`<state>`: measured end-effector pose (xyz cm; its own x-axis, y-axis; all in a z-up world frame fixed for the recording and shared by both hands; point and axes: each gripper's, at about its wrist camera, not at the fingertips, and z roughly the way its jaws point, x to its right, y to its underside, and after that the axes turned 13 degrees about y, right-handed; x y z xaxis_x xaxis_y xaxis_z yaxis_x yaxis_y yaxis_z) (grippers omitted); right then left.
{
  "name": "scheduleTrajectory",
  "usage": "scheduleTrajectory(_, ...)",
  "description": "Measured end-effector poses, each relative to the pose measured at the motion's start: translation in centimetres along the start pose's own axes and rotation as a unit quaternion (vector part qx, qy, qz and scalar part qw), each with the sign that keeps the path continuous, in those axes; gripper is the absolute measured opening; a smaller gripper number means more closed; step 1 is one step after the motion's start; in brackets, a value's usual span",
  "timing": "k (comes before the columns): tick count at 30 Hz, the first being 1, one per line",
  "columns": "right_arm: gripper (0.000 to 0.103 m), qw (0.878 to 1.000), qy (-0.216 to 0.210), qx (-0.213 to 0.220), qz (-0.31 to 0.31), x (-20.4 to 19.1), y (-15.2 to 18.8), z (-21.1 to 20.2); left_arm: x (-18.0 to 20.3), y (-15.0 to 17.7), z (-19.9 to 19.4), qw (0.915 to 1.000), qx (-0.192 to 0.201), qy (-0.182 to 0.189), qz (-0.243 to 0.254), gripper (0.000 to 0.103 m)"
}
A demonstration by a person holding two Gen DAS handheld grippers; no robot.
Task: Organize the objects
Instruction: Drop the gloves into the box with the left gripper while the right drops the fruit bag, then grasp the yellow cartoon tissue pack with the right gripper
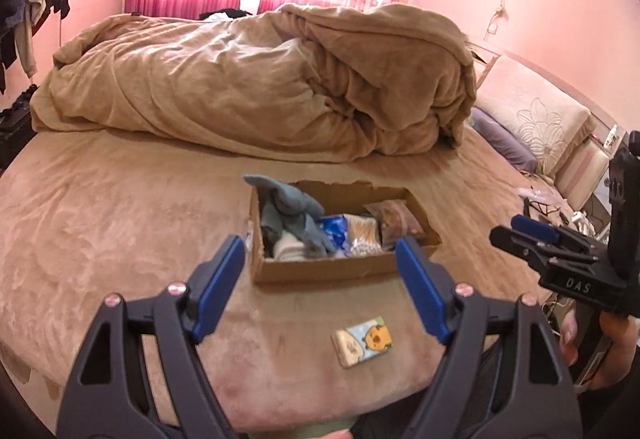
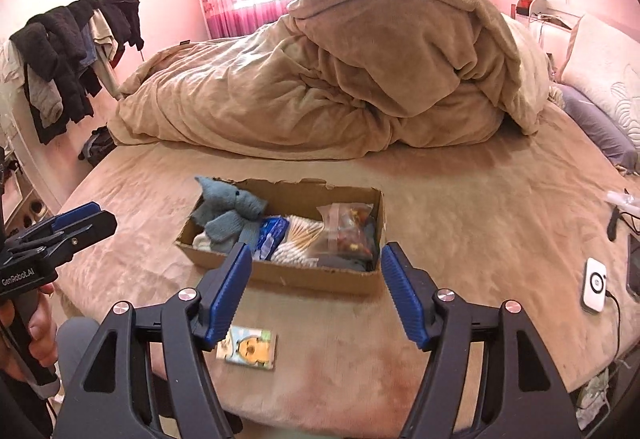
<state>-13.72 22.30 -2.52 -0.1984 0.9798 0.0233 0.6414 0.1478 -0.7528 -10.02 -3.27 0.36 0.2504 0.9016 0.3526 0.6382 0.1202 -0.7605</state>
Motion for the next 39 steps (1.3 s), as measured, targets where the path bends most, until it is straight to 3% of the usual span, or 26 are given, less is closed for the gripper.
scheduleTrajectory(8, 0.071, 1.000, -0.009, -0.006, -0.002, -0.8, 2.2, -2.0, -0.1, 2.7, -2.0, 0.9999, -0.002, -0.015, -0.006, 0.079)
scheduleTrajectory(16, 0.081, 0.999, -0.024, -0.028, -0.012, -2.4, 5.1, -1.2, -2.1, 7.1, -0.6, 0.9984, -0.042, -0.031, -0.023, 0.079)
scheduleTrajectory(23, 0.082, 0.996, -0.036, -0.073, -0.025, -4.7, 7.5, 2.2, -4.5, 9.9, 1.2, 0.9956, -0.071, -0.044, -0.043, 0.080)
scheduleTrajectory(27, 0.082, 0.994, -0.041, -0.093, -0.035, -6.3, 8.4, 4.3, -6.4, 11.1, 2.6, 0.9931, -0.087, -0.050, -0.061, 0.091)
scheduleTrajectory(39, 0.081, 0.985, -0.041, -0.155, -0.059, -9.8, 10.6, 10.1, -9.7, 12.8, 4.8, 0.9875, -0.116, -0.057, -0.091, 0.091)
